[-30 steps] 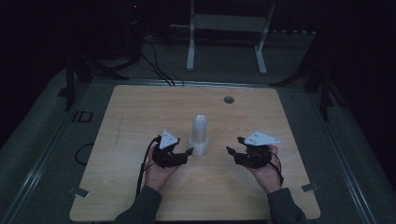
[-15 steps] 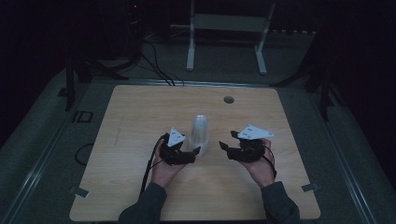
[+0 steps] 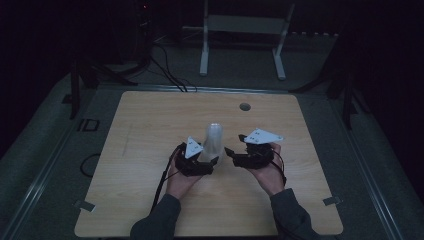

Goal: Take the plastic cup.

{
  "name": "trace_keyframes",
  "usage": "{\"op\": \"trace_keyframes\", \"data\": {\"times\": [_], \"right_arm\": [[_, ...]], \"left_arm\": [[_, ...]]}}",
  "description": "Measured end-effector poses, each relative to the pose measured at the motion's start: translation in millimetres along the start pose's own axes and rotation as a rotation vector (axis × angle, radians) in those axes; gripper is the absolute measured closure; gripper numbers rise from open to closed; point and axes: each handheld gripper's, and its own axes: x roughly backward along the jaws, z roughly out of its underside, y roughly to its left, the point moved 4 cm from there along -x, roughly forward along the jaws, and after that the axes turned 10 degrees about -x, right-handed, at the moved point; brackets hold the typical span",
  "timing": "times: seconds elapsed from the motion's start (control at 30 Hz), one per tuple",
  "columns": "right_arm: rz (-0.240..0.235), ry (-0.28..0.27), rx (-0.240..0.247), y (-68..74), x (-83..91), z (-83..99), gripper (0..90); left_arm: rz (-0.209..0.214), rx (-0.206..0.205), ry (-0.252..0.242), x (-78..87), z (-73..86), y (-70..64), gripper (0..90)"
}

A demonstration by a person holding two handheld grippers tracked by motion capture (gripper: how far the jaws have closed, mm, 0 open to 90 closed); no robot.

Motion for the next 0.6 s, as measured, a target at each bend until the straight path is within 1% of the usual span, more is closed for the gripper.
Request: {"op": "trace_keyframes", "data": {"times": [0.03,0.07,0.1,0.13,0.2,0.3,0.4,0.5,0.53,0.6], "right_arm": [[-0.003,-0.007,0.002,2.0,-2.3,-2.7,31.4],[-0.008,-0.009,0.001,2.8,-3.4,-3.9,31.5],[-0.008,-0.009,0.001,2.8,-3.4,-3.9,31.5],[-0.022,-0.015,-0.007,3.8,-5.1,-5.9,31.6],[-0.025,-0.017,-0.01,4.0,-5.8,-6.8,31.5],[-0.035,-0.024,-0.02,5.4,-8.3,-10.2,31.2],[-0.041,-0.029,-0.017,7.2,-11.5,-13.8,31.2],[-0.046,-0.031,-0.017,9.1,-14.8,-16.9,31.2],[-0.047,-0.033,-0.017,9.7,-16.0,-17.8,31.2],[-0.051,-0.031,-0.015,10.6,-18.9,-19.5,31.2]], "left_arm": [[-0.015,-0.009,-0.002,-1.7,-0.8,-0.1,16.6],[-0.017,-0.012,-0.006,-2.6,-1.2,-0.4,16.3],[-0.017,-0.012,-0.006,-2.6,-1.2,-0.4,16.3],[-0.014,-0.013,-0.009,-4.2,-1.7,-1.2,16.3],[-0.013,-0.012,-0.012,-5.4,-1.7,-2.0,16.3],[-0.017,-0.021,-0.008,-8.8,-1.3,-2.8,16.0],[-0.024,-0.021,-0.013,-11.8,-1.0,-2.7,16.0],[-0.021,-0.018,-0.022,-14.2,-1.0,-3.0,16.0],[-0.023,-0.019,-0.017,-14.9,-1.0,-3.1,16.1],[-0.02,-0.011,-0.017,-16.1,-0.6,-3.4,16.6]]}}
